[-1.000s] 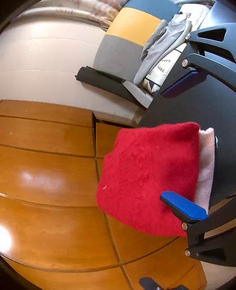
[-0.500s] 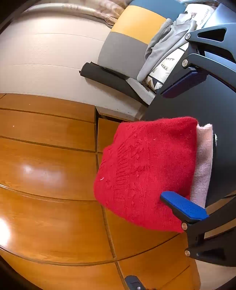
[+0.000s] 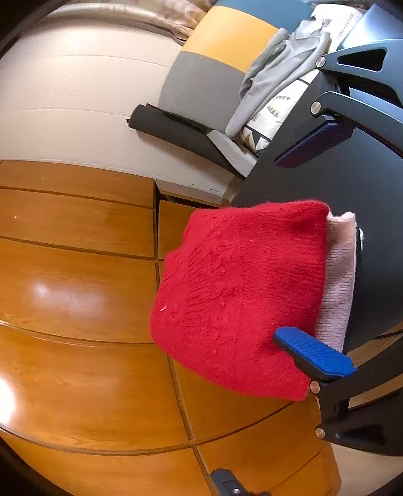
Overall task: Fold clothes
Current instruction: 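Open both grippers and withdraw them from the stacked sweater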
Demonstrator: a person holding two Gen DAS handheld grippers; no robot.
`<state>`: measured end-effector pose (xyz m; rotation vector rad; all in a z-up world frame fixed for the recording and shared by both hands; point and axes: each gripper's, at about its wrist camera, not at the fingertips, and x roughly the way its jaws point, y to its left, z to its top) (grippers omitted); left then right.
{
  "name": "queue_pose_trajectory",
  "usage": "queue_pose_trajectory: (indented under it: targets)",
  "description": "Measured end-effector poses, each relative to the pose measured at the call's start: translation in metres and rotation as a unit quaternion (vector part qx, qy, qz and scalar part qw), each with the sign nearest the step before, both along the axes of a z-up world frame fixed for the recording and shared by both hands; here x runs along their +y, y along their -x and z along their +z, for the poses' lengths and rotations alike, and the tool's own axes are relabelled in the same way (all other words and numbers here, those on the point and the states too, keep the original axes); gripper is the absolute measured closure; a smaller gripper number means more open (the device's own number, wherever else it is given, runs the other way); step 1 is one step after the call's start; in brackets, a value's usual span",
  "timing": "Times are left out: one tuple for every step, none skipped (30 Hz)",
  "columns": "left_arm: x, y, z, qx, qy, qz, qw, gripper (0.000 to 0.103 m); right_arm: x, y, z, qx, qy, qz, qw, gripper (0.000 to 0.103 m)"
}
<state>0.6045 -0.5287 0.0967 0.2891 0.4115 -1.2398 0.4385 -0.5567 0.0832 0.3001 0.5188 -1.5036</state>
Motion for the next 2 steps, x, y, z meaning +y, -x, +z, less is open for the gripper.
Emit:
queue_pose_trajectory:
  targets:
    - [-0.0004, 0.0013, -0.0011, -0.002, -0.003, 0.0, 1.0, 0.044, -0.0001, 0.0007, -0.0002, -0.001, -0.001, -0.001, 1.0, 0.0]
    - [-0.0008, 0.0027, -0.0022, -0.003, -0.005, 0.0, 1.0, 0.044, 0.0001, 0.001, -0.0002, -0.001, -0.001, -0.002, 1.0, 0.0]
